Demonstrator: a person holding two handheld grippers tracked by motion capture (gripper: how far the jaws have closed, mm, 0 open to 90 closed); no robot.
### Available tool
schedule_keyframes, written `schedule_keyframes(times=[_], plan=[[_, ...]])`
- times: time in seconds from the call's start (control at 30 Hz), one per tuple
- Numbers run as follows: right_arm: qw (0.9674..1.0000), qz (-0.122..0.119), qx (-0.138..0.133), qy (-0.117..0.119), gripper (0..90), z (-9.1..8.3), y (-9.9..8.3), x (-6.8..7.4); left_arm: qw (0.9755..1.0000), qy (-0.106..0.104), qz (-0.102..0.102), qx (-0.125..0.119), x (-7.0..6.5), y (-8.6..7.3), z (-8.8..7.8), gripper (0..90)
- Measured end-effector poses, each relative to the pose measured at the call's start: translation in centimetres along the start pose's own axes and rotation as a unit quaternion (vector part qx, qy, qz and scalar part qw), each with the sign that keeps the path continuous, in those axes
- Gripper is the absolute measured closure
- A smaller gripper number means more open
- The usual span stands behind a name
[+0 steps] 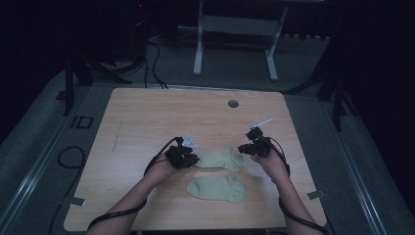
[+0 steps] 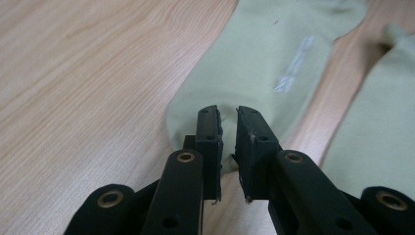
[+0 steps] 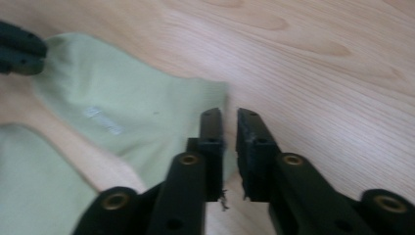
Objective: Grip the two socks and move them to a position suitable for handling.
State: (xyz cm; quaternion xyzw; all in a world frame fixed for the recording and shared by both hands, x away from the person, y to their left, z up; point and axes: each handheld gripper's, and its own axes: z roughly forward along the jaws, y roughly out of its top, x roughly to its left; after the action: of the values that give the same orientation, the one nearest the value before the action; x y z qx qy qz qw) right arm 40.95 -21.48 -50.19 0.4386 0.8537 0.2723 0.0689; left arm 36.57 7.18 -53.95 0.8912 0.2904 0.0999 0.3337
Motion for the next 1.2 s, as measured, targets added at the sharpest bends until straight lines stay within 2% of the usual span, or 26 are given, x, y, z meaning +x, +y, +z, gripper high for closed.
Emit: schedule_keyframes(times=[0.07,0.17,0.33,0.4,0.5,0.53,0.57,0.67,1.0,1.2], plan=[[0.9998,-0.019,0.002,0.006,87.8,-0.1,0.1,0.9,1.0000,-0.003,0.003,0.001,-0.4,0.2,-0.1,80.4],[0.9992,-0.039,0.008,0.011,89.3,0.4,0.2,1.9,0.9999,-0.001,0.004,0.009,-0.6,0.3,0.2,81.9],[0.9989,-0.042,0.020,0.011,89.4,2.0,-0.2,2.5,0.9997,0.003,-0.008,0.022,-0.4,-0.4,0.7,83.7],[0.9986,-0.045,0.027,0.010,89.4,2.7,-0.5,2.6,0.9996,0.006,-0.006,0.027,-0.3,-0.6,1.0,83.9],[0.9985,-0.043,0.033,0.008,89.3,3.3,-0.8,2.4,0.9996,0.005,-0.010,0.025,0.0,-0.8,1.1,83.9],[0.9985,-0.042,0.037,0.003,89.3,3.5,-0.9,2.3,0.9996,0.013,-0.009,0.026,0.4,-0.7,1.2,83.9],[0.9989,-0.029,0.036,0.003,89.4,3.9,-1.3,1.6,0.9995,0.014,-0.010,0.025,0.6,-0.6,1.3,83.9],[0.9991,-0.024,0.033,-0.012,89.4,3.7,-1.3,1.1,0.9994,0.021,-0.014,0.022,0.8,-0.3,1.5,83.9],[0.9994,-0.003,0.030,-0.015,89.5,3.2,-1.8,-0.2,0.9993,0.030,-0.015,0.016,0.7,0.1,2.0,83.8],[0.9993,-0.005,0.033,-0.015,89.4,3.1,-1.8,-0.4,0.9994,0.021,-0.020,0.016,0.4,0.2,2.1,83.8]])
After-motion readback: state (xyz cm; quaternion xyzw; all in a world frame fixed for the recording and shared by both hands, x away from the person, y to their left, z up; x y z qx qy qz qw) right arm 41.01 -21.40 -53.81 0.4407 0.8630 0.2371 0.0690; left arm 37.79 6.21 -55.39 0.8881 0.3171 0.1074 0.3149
